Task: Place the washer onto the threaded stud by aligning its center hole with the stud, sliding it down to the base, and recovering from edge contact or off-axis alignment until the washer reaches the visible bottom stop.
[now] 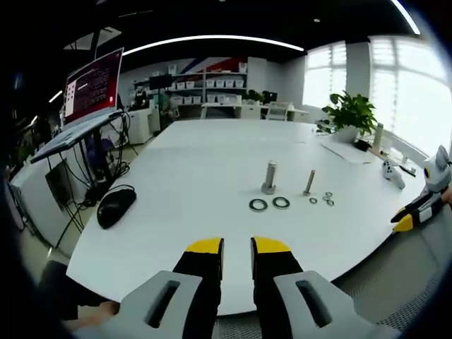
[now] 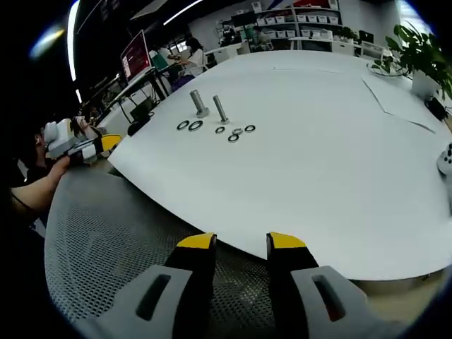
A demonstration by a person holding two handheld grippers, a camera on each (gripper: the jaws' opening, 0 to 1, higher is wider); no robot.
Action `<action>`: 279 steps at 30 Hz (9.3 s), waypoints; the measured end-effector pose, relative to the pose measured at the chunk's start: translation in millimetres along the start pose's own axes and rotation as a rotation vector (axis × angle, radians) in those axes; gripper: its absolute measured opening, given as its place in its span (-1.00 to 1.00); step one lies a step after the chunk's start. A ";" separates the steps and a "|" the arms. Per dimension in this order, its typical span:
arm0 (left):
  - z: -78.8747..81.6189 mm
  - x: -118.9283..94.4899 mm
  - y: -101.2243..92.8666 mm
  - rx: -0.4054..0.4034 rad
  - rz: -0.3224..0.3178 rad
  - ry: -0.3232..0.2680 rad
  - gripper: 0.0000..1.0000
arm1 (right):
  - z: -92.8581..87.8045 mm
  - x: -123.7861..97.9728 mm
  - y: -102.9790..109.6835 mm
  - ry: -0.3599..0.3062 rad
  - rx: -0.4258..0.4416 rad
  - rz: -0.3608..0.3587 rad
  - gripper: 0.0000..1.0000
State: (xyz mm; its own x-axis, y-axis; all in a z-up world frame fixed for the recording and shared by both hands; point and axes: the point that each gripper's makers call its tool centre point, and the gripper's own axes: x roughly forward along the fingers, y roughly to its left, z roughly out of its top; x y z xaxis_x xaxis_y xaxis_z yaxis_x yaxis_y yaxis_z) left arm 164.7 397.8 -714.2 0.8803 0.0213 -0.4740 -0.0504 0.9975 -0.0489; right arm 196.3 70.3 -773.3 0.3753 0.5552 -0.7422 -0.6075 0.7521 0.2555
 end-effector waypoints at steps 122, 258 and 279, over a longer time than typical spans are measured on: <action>-2.8 1.8 -1.8 0.017 -0.013 0.021 -0.76 | 0.5 1.4 0.0 0.003 -0.003 -0.002 -0.38; -4.9 2.1 0.7 0.028 -0.002 0.031 -0.75 | 98.5 52.0 10.9 0.215 -0.484 0.111 -0.75; -4.3 3.8 1.4 0.018 -0.001 0.033 -0.77 | 99.9 87.6 16.1 0.306 -0.558 0.169 -0.54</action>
State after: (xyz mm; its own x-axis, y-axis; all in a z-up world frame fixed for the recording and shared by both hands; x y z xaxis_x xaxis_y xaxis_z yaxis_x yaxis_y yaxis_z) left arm 165.9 399.0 -719.8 0.8643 0.0179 -0.5026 -0.0402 0.9986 -0.0336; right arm 289.3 166.6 -772.3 0.0766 0.4614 -0.8839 -0.9435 0.3203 0.0855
